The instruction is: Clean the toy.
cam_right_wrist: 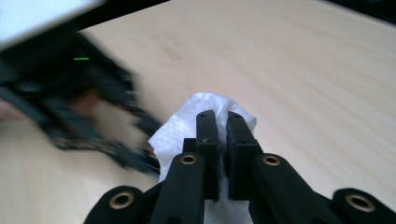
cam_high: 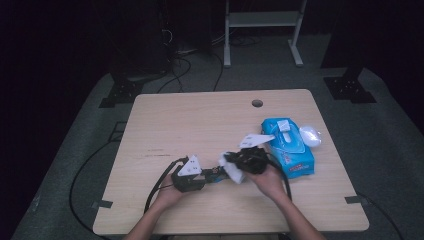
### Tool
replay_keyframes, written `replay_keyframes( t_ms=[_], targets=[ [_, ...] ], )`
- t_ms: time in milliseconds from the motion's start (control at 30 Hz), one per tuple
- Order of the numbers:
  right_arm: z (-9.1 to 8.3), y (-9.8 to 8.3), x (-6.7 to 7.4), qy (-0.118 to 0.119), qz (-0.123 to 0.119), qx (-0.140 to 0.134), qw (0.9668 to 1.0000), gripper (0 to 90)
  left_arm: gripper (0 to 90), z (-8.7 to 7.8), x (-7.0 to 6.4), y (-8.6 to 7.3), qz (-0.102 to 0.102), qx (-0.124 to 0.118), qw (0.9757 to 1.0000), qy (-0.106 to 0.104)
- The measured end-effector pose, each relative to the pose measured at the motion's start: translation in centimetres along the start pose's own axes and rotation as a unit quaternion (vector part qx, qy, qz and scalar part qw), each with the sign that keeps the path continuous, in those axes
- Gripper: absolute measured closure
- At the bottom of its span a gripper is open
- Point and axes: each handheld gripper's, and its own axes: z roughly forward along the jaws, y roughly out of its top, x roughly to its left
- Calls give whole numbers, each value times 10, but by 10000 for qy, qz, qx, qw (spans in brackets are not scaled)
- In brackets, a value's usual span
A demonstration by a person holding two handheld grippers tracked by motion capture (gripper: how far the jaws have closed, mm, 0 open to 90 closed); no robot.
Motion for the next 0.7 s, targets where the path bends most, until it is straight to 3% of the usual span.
replay_keyframes(
  t_ms=[133, 167, 333, 533, 600, 700],
  targets=[
    [-19, -14, -32, -575, 188, 116, 9981, 852, 714, -1, 0, 0, 10, 42, 10000, 26],
    [-21, -18, -37, -521, 310, 152, 9980, 852, 714, -1, 1, -1, -17, 20, 10000, 17],
    [-13, -27, -31, -481, 215, 258, 9983, 852, 713, -3, 4, -2, -62, 11, 10000, 60],
    [-3, -25, -28, -287, 397, 138, 9987, 853, 667, -9, 7, -3, -221, -30, 9997, 82],
    [1, -24, -23, -192, 395, 121, 9990, 853, 644, -10, 6, -2, -146, 14, 9999, 66],
    [2, -22, -20, -234, 275, 160, 9992, 853, 653, -12, 6, -2, -65, 52, 9999, 78]
  ],
)
